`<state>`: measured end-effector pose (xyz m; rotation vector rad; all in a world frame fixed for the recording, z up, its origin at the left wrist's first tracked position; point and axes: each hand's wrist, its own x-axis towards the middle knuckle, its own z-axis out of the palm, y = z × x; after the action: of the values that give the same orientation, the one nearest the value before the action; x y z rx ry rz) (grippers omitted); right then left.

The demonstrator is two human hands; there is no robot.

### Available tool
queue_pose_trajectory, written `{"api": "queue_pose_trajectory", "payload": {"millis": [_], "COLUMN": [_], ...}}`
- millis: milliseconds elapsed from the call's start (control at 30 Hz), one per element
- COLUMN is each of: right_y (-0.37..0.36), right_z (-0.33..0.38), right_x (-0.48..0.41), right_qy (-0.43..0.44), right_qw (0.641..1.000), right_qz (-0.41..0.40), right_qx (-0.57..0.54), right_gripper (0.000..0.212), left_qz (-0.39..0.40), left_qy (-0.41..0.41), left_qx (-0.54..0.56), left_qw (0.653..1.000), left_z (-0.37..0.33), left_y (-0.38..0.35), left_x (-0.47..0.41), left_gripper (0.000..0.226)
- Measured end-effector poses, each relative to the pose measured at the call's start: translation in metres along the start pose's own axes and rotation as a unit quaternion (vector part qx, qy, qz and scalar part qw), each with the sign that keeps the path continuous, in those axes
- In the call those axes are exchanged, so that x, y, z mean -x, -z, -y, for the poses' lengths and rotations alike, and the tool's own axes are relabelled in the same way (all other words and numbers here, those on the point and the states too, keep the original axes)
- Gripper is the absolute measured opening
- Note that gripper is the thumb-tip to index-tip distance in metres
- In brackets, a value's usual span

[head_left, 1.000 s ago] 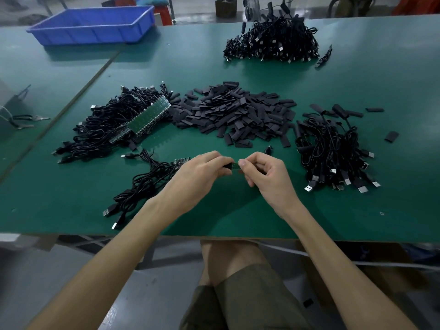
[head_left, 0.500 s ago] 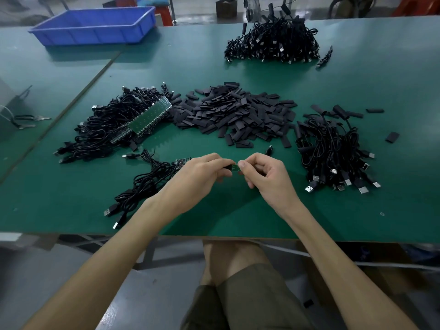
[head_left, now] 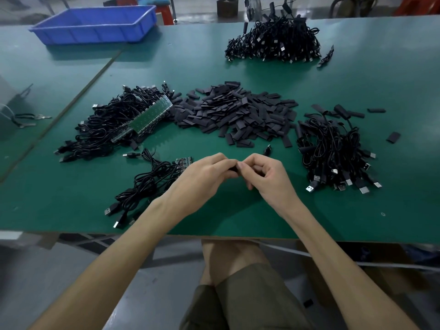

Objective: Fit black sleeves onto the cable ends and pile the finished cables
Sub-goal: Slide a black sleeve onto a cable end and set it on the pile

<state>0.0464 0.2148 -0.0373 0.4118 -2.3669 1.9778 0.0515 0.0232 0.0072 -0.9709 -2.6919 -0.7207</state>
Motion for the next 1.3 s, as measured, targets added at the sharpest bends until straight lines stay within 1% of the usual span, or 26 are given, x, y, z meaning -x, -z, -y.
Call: {"api": "queue_pose_trajectory", "payload": {"millis": [100,167,300,467,567,700,767,900,1033,1167,1300], "right_y": [-0.001,-0.002,-0.003,0.000,0.000,-0.001,-0.001,-0.001,-0.002,0.000,0.001], "right_z": [0.002,0.003,0.000,0.001,0.001,0.002,0.003,0.004,0.006,0.002,0.000], "right_x": [0.000,0.001,-0.001,-0.001,-0.001,0.000,0.000,0.000,0.000,-0.001,-0.001], "right_qy": [0.003,0.005,-0.003,0.002,-0.010,-0.018,-0.019,-0.028,-0.029,-0.016,-0.012], "right_qw": [1.000,1.000,0.999,0.999,0.999,0.998,0.999,0.999,0.999,1.000,1.000], "right_qz": [0.000,0.004,-0.013,-0.040,-0.047,-0.049,-0.043,-0.032,-0.031,-0.012,-0.002], "right_qx": [-0.002,0.010,0.041,-0.002,-0.013,-0.023,-0.019,-0.026,-0.028,-0.018,-0.015], "right_gripper": [0.025,0.024,0.011,0.013,0.012,0.020,0.020,0.014,0.017,0.012,0.009], "left_qz": [0.003,0.019,0.038,0.049,0.061,0.077,0.081,0.082,0.071,0.050,0.044], "left_qy": [0.016,0.033,0.062,0.083,0.081,0.063,0.060,0.075,0.103,0.132,0.121], "left_qx": [-0.016,-0.030,-0.032,-0.003,0.028,0.055,0.064,0.089,0.129,0.132,0.129], "left_qw": [1.000,0.999,0.997,0.995,0.994,0.993,0.993,0.990,0.984,0.981,0.983], "left_z": [0.001,0.003,0.011,0.018,0.017,0.013,0.013,0.015,0.018,0.025,0.023], "left_y": [0.003,0.005,0.008,0.006,0.003,0.001,0.000,-0.003,-0.005,-0.003,0.000], "left_x": [-0.002,-0.004,-0.006,-0.005,-0.006,-0.007,-0.006,-0.005,-0.003,-0.003,-0.001], "left_gripper": [0.029,0.032,0.030,0.027,0.023,0.021,0.020,0.019,0.020,0.019,0.018]}}
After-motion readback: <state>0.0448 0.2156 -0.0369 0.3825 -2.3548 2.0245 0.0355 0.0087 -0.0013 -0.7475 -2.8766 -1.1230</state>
